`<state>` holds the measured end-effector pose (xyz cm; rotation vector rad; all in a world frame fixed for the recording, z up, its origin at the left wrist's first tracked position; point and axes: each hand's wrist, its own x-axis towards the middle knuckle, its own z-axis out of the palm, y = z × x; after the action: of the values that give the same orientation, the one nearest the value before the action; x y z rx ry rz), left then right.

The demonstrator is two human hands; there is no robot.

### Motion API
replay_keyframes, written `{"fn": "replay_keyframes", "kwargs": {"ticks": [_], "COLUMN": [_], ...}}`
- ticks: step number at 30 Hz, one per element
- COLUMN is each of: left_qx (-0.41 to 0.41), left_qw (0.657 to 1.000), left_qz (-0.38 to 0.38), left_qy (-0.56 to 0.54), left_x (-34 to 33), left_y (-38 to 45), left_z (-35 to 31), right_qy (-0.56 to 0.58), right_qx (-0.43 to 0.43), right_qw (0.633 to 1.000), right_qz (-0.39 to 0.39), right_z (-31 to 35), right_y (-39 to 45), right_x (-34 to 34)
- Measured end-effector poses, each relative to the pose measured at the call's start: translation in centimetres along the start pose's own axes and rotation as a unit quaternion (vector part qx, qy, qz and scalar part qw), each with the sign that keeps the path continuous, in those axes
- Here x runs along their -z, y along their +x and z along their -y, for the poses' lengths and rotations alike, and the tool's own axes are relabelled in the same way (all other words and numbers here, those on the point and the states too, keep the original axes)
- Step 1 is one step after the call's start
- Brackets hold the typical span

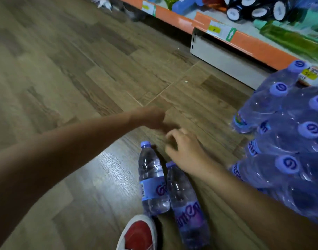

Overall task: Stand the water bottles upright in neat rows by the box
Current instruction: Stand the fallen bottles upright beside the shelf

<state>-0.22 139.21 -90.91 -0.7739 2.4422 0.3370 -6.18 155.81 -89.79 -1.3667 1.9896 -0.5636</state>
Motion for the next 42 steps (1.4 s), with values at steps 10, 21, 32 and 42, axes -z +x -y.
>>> {"fn": "replay_keyframes", "kwargs": {"ticks": [10,21,32,42], "left_qx": [0.155,-0.004,-0.206,-0.246], "left_qw": [0.944,0.972,0.902,0.908], "left_qz": [0.157,-0.070,-0.343,-0.297], "left_qy": [-0.244,-0.224,-0.163,-0.161], "left_x": [-7.0,-4.8,0.2,2.9], "left_y": [-1.7,-3.3,-7.0,-3.2], "left_z": [1.6,-3.8,-5.7,-10.9], "right_qy": [-0.106,-0.109,-0.202,-0.255], "right_qx": [-0.086,-0.015,0.108,0.013], "right_qw": [0.980,0.979,0.966,0.958], "right_qz": [0.141,0.173,-0.118,-0.129], "right_z": [-3.4,-1.4,-1.5,-7.4], "right_y": [-0.5,-2.9,-6.2,-1.0], "right_x": [-5.1,3.4,13.1,16.7]}}
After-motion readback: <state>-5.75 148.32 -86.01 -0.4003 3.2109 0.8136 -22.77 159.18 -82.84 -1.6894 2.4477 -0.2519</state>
